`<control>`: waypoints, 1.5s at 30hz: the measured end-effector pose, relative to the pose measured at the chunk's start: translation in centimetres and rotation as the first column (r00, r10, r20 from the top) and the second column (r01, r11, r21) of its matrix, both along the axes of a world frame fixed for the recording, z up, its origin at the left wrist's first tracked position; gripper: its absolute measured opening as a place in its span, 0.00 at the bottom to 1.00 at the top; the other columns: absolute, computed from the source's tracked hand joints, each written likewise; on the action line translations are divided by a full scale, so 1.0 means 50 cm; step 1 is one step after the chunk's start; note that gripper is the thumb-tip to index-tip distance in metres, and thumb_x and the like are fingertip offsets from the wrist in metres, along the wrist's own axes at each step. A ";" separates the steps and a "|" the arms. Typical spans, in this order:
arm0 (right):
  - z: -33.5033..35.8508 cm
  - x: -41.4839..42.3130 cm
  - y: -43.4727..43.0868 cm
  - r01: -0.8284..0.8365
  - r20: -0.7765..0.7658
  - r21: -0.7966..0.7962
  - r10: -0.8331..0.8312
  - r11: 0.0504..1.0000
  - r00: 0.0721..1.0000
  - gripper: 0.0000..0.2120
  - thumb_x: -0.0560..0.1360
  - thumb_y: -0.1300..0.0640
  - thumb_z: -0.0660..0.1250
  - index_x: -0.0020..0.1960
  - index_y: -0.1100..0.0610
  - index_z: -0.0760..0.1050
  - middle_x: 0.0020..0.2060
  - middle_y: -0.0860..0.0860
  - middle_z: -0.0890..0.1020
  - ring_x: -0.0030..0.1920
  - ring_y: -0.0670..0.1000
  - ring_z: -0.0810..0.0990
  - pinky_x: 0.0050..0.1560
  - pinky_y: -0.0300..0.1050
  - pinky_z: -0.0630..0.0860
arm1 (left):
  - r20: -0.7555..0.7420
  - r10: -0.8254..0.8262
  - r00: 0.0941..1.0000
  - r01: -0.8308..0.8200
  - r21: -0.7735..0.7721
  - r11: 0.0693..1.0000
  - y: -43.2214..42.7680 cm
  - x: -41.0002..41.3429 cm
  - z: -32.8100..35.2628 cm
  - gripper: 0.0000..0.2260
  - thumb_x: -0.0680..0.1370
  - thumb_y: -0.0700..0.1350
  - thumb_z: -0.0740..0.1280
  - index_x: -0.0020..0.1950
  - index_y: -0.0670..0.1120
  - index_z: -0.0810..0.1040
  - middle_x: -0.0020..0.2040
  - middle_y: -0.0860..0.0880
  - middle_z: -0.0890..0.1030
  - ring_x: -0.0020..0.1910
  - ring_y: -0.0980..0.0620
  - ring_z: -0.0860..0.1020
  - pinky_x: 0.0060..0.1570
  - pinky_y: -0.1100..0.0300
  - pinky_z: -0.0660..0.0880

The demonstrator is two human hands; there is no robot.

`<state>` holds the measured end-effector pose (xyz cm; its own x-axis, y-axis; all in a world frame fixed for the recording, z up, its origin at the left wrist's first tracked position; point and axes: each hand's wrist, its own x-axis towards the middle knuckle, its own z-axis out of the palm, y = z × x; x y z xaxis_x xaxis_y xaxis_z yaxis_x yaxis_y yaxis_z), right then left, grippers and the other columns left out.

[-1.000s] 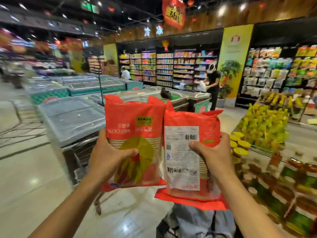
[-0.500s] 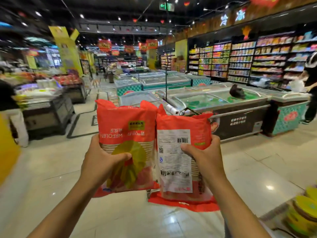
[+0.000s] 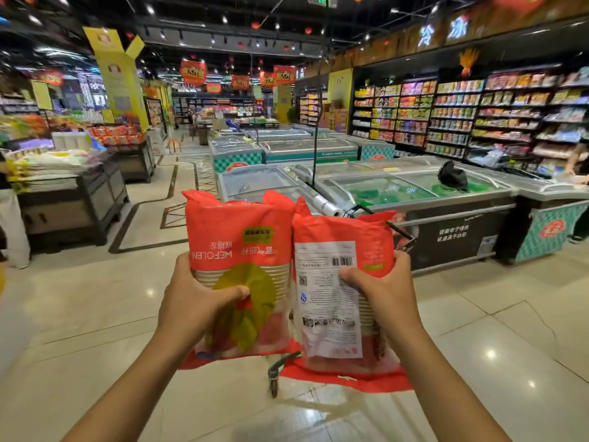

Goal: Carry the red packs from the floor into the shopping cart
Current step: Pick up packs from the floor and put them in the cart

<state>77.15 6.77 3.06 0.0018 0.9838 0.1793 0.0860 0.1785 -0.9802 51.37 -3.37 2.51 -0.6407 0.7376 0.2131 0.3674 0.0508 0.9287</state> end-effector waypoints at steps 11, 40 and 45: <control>-0.022 -0.172 0.261 0.130 0.044 -0.040 -0.128 0.991 0.991 0.32 0.60 0.51 0.84 0.54 0.43 0.67 0.50 0.47 0.84 0.48 0.50 0.86 0.55 0.61 0.82 | 0.058 -0.109 0.992 0.112 -0.052 0.992 0.322 -0.190 -0.023 0.44 0.48 0.62 0.81 0.61 0.60 0.69 0.53 0.57 0.82 0.51 0.49 0.83 0.54 0.40 0.82; -0.264 -0.243 1.232 -0.053 0.032 -0.306 0.066 0.950 0.997 0.29 0.63 0.58 0.85 0.56 0.52 0.72 0.49 0.53 0.85 0.45 0.53 0.85 0.47 0.54 0.82 | 0.242 0.029 0.970 0.022 -0.203 0.979 1.189 -0.246 -0.232 0.35 0.58 0.37 0.87 0.56 0.56 0.73 0.52 0.49 0.85 0.46 0.47 0.86 0.49 0.44 0.83; -0.338 -0.281 1.359 -0.037 0.077 -0.371 0.071 0.928 0.995 0.33 0.57 0.51 0.85 0.56 0.50 0.72 0.47 0.52 0.85 0.44 0.53 0.87 0.46 0.56 0.84 | 0.306 0.086 0.948 -0.003 -0.260 0.966 1.300 -0.285 -0.327 0.42 0.48 0.51 0.86 0.59 0.56 0.74 0.51 0.51 0.86 0.47 0.46 0.86 0.52 0.40 0.83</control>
<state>63.12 74.70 -13.84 -0.0523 0.9785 -0.1994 0.1743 -0.1876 -0.9666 37.13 61.63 -13.86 -0.6776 0.7097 -0.1928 0.0529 0.3085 0.9498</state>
